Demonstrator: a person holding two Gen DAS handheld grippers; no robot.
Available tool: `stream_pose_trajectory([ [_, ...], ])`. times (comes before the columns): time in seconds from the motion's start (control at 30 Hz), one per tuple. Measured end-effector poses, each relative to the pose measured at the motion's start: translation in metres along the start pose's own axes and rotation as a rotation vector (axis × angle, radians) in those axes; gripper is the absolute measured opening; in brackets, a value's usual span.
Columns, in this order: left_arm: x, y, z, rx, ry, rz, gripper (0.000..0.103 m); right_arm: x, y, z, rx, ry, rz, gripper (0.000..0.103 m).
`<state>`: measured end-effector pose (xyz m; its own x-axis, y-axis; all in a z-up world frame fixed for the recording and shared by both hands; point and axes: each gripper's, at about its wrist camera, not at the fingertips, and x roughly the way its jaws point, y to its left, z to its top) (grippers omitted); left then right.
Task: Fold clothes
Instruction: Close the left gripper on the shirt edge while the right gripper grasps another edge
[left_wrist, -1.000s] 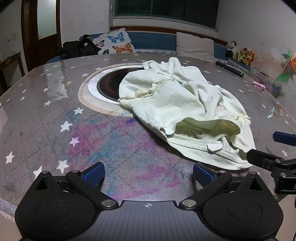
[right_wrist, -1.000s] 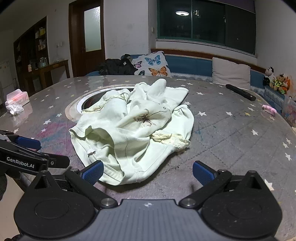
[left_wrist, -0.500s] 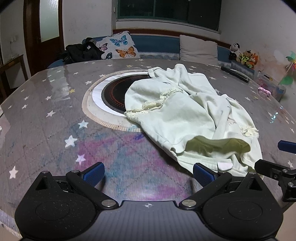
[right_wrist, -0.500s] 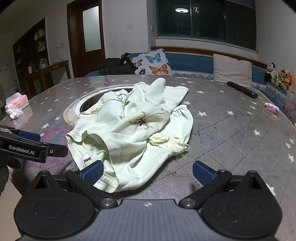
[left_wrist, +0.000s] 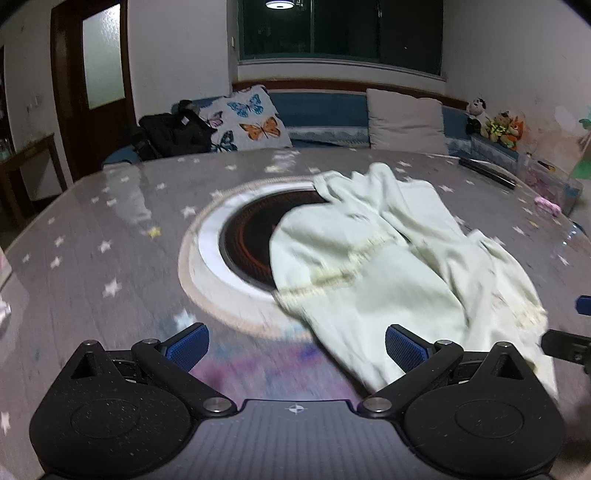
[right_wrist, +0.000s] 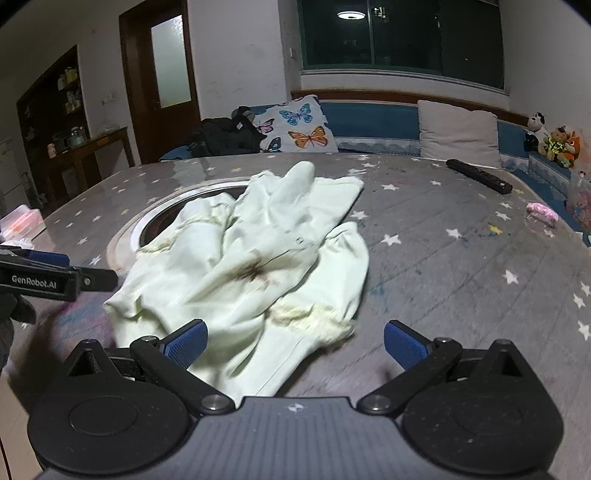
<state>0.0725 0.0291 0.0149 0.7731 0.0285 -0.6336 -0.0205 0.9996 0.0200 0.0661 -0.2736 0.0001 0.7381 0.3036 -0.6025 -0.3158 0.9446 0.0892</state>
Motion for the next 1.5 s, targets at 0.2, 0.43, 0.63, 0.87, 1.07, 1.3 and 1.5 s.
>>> stream_pose_trajectory([
  [0.2, 0.029, 0.009, 0.029, -0.01, -0.005, -0.012, 0.098, 0.023, -0.022, 0.021, 0.049, 0.015, -0.014, 0.093],
  [0.43, 0.07, 0.014, 0.069, -0.037, 0.009, -0.055, 0.088, 0.058, -0.048, 0.043, 0.122, 0.051, -0.006, 0.078],
  [0.63, 0.106, -0.004, 0.09, 0.016, 0.029, -0.099, 0.085, 0.085, -0.062, 0.053, 0.163, 0.082, 0.01, 0.063],
  [0.87, 0.14, -0.022, 0.092, 0.057, 0.11, -0.17, 0.068, 0.106, -0.065, 0.064, 0.167, 0.098, 0.028, 0.042],
  [1.07, 0.141, -0.02, 0.089, 0.071, 0.108, -0.211, 0.027, 0.117, -0.065, 0.07, 0.157, 0.1, 0.026, 0.024],
  [1.3, 0.114, 0.002, 0.086, 0.027, 0.042, -0.131, 0.011, 0.108, -0.062, 0.07, 0.151, 0.07, 0.014, 0.004],
  [1.5, 0.076, 0.045, 0.077, -0.06, -0.011, -0.019, 0.01, 0.075, -0.068, 0.069, 0.167, 0.0, -0.025, 0.003],
])
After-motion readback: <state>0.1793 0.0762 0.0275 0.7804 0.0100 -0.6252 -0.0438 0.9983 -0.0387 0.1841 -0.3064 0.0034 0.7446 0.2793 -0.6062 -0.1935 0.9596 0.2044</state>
